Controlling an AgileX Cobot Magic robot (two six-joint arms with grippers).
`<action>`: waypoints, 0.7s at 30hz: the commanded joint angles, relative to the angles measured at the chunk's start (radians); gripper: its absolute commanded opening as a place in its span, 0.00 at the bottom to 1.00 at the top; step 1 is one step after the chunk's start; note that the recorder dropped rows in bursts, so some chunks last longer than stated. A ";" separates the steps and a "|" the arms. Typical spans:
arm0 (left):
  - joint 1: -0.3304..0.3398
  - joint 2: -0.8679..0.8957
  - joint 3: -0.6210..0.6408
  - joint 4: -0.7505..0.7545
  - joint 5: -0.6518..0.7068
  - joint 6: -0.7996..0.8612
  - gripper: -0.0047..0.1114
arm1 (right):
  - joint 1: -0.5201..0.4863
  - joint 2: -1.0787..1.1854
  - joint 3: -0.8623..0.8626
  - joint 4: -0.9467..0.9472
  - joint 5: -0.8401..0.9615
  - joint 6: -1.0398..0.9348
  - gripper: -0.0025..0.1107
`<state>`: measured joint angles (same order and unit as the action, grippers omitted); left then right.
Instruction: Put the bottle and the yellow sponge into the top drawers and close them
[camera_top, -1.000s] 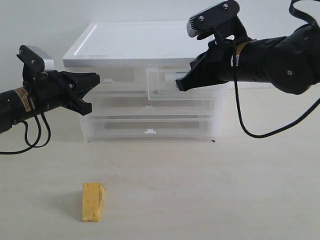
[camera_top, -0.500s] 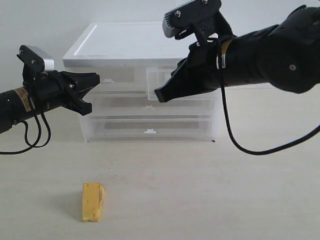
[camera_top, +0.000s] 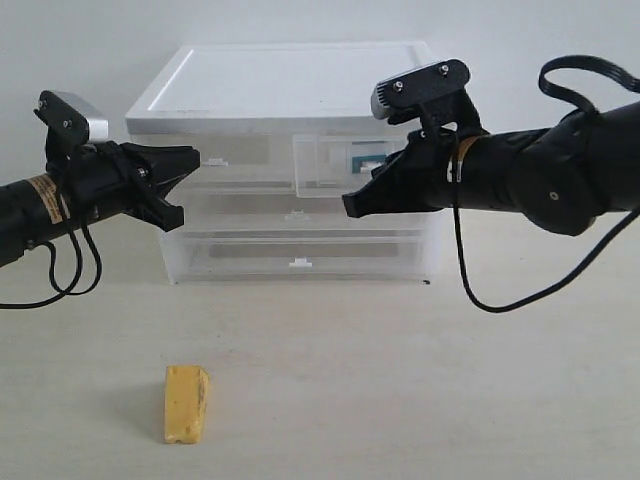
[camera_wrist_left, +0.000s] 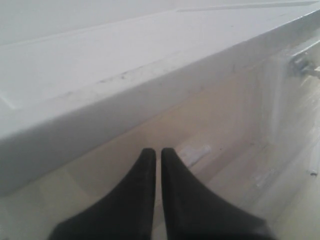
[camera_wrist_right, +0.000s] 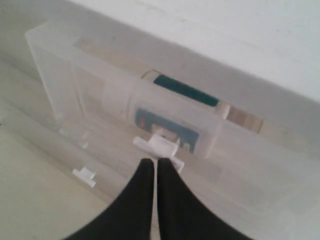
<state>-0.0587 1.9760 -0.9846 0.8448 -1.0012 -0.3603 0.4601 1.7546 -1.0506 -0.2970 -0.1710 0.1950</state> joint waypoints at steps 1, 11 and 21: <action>-0.005 0.003 -0.008 -0.018 0.008 -0.009 0.07 | -0.027 0.078 -0.073 0.027 -0.043 -0.002 0.02; -0.005 0.003 -0.008 -0.018 0.008 -0.006 0.07 | -0.032 0.131 -0.151 0.027 0.026 -0.006 0.02; -0.005 0.003 -0.008 -0.018 0.008 -0.006 0.07 | 0.053 0.036 -0.023 0.014 0.033 -0.037 0.02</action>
<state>-0.0587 1.9760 -0.9846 0.8478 -0.9972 -0.3623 0.4780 1.8510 -1.1291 -0.2840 -0.1050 0.1761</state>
